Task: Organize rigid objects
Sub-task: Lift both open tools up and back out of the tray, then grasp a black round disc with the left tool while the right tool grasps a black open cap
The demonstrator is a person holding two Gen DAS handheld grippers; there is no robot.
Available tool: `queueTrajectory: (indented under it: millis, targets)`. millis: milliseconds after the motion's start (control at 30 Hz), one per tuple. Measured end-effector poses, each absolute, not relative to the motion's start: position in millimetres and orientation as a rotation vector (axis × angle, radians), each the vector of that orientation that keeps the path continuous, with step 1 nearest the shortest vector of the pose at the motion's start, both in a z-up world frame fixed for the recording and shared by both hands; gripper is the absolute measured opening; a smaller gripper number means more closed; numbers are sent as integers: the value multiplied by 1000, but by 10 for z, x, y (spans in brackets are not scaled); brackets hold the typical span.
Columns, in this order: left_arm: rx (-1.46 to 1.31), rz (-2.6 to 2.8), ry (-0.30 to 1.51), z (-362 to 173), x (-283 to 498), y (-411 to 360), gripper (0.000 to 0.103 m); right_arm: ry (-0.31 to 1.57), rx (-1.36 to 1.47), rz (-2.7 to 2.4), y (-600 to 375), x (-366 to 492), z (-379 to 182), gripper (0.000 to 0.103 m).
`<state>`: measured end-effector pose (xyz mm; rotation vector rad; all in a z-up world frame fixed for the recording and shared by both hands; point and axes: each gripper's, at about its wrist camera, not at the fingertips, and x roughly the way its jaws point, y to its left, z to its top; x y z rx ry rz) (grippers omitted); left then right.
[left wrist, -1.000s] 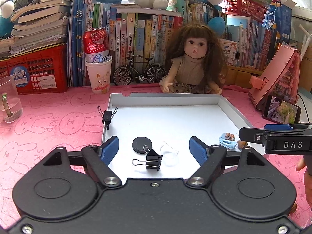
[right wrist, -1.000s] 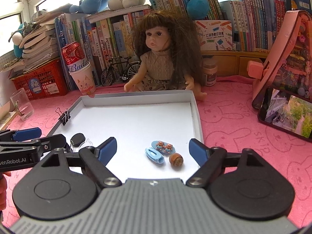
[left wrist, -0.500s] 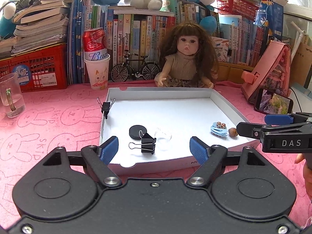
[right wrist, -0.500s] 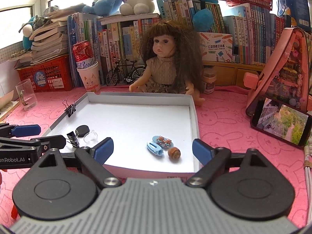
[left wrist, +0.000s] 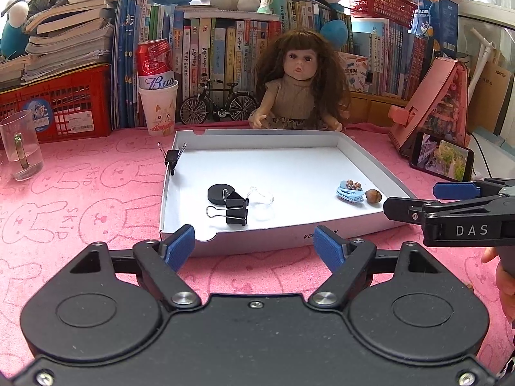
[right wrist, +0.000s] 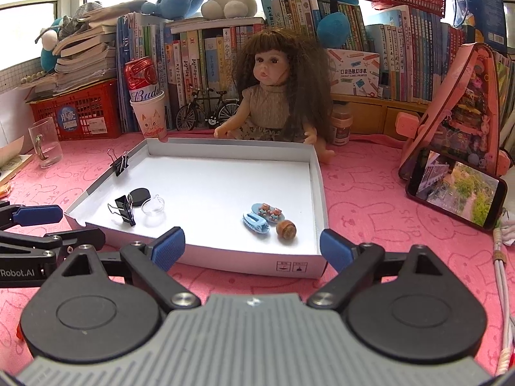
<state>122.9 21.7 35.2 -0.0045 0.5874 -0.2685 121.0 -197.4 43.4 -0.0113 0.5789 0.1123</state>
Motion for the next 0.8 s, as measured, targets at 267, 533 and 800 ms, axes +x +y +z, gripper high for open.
queueTrajectory:
  millis: [267, 533, 800]
  targets:
    - [-10, -261, 586, 283, 1065, 207, 80, 569, -14, 126, -1975, 1057, 349, 96]
    - [33, -281, 565, 212, 832, 116, 80, 523, -72, 152, -1940, 832, 258, 96]
    - [58, -302, 556, 148, 635, 63, 81, 491, -115, 149, -1907, 633, 173, 96]
